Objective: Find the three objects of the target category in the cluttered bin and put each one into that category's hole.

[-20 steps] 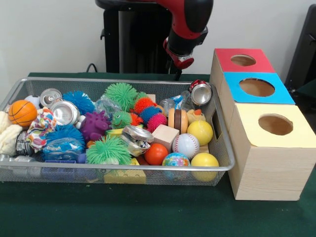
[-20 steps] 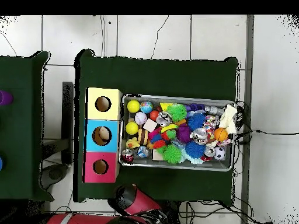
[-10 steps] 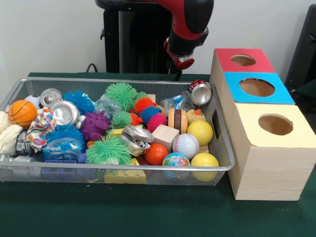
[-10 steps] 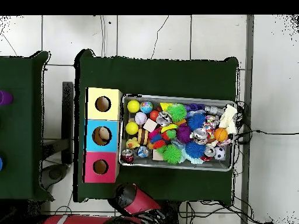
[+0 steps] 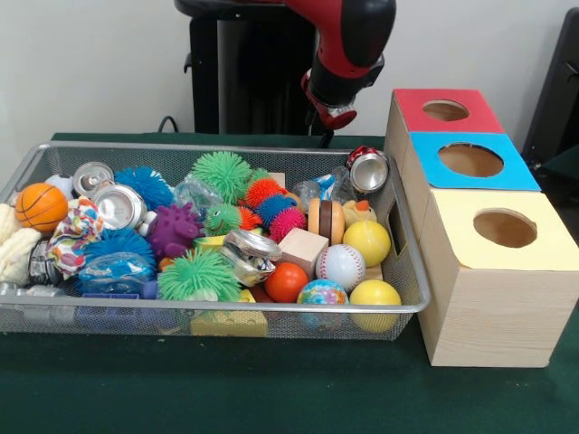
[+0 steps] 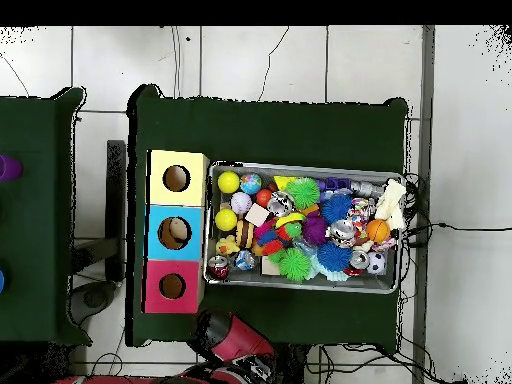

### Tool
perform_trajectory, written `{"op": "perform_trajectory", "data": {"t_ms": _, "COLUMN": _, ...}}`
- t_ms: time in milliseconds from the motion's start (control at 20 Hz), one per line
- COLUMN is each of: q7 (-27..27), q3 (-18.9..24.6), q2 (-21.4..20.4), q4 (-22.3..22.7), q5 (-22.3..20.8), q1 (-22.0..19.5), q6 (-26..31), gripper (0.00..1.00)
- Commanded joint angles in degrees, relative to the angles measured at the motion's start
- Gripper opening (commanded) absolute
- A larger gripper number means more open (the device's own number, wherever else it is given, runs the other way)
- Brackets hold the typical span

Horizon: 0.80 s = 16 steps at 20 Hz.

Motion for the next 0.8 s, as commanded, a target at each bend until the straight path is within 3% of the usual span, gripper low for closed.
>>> {"op": "perform_trajectory", "data": {"t_ms": 50, "q7": 10.5, "q3": 4.6, "q2": 7.7, "q4": -19.8, "q5": 5.0, "q1": 1.2, "q6": -1.7, "gripper": 1.0}}
{"op": "perform_trajectory", "data": {"t_ms": 400, "q7": 10.7, "q3": 2.1, "q2": 8.3, "q4": -22.8, "q5": 4.3, "q1": 1.7, "q6": 4.1, "gripper": 1.0}}
{"op": "perform_trajectory", "data": {"t_ms": 800, "q7": 11.2, "q3": 1.1, "q2": 8.0, "q4": -23.8, "q5": 3.8, "q1": 2.8, "q6": 5.4, "gripper": 1.0}}
